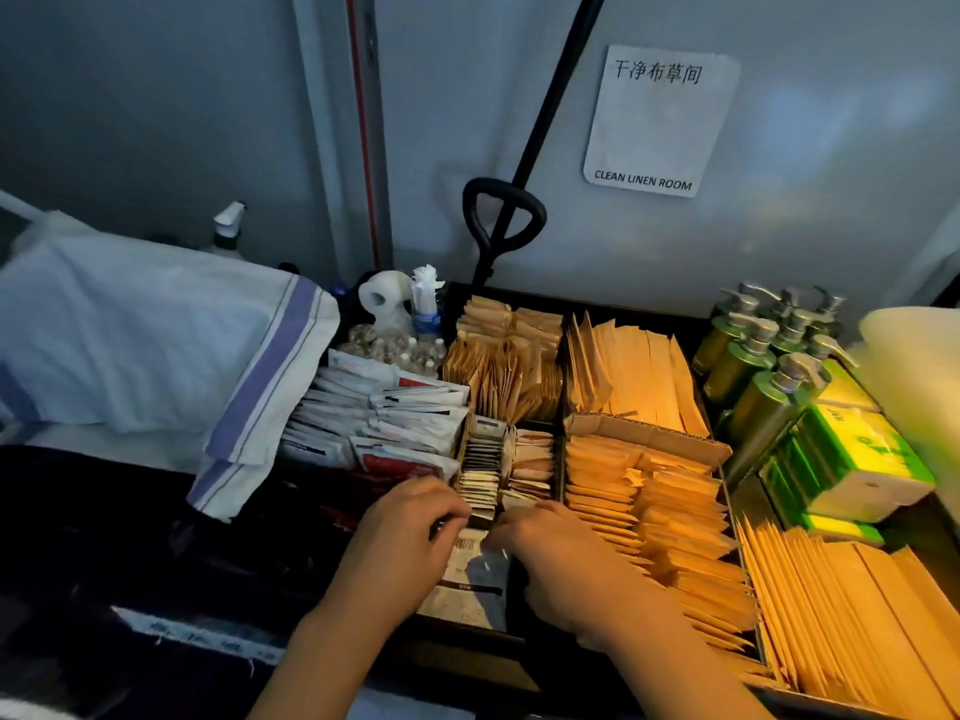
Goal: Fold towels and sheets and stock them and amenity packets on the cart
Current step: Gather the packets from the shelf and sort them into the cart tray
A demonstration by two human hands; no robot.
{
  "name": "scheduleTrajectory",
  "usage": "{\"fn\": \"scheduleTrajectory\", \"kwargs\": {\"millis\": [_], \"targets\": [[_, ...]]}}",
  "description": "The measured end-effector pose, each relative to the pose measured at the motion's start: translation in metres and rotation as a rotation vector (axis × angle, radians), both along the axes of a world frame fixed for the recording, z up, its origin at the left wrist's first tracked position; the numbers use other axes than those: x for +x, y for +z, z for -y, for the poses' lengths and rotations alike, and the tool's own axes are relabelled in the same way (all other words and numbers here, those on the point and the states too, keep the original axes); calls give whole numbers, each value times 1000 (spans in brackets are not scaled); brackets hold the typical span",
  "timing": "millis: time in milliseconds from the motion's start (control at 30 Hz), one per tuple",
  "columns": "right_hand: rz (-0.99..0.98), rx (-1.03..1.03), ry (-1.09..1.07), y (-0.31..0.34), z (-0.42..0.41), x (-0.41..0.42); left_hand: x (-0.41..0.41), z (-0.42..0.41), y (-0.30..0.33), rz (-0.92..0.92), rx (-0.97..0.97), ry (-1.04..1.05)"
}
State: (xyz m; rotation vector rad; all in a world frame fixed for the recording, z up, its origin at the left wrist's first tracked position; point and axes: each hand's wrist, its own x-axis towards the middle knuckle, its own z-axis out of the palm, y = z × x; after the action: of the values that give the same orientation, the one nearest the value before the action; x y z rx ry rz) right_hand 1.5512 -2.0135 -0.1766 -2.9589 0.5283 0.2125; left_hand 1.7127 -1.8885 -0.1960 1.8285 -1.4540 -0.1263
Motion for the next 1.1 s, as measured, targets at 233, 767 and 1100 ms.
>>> {"fn": "scheduleTrajectory", "kwargs": {"millis": [233,767,1100], "targets": [[-126,-112,51,-14,-20,18,17,-24,-9,32,13,-25],[-13,-183,50,-6,-33,26,27,-37,-11,-30,2,-114],[456,370,-396,12,-8,-3,26,-48,-1,-111,23,-203]]}}
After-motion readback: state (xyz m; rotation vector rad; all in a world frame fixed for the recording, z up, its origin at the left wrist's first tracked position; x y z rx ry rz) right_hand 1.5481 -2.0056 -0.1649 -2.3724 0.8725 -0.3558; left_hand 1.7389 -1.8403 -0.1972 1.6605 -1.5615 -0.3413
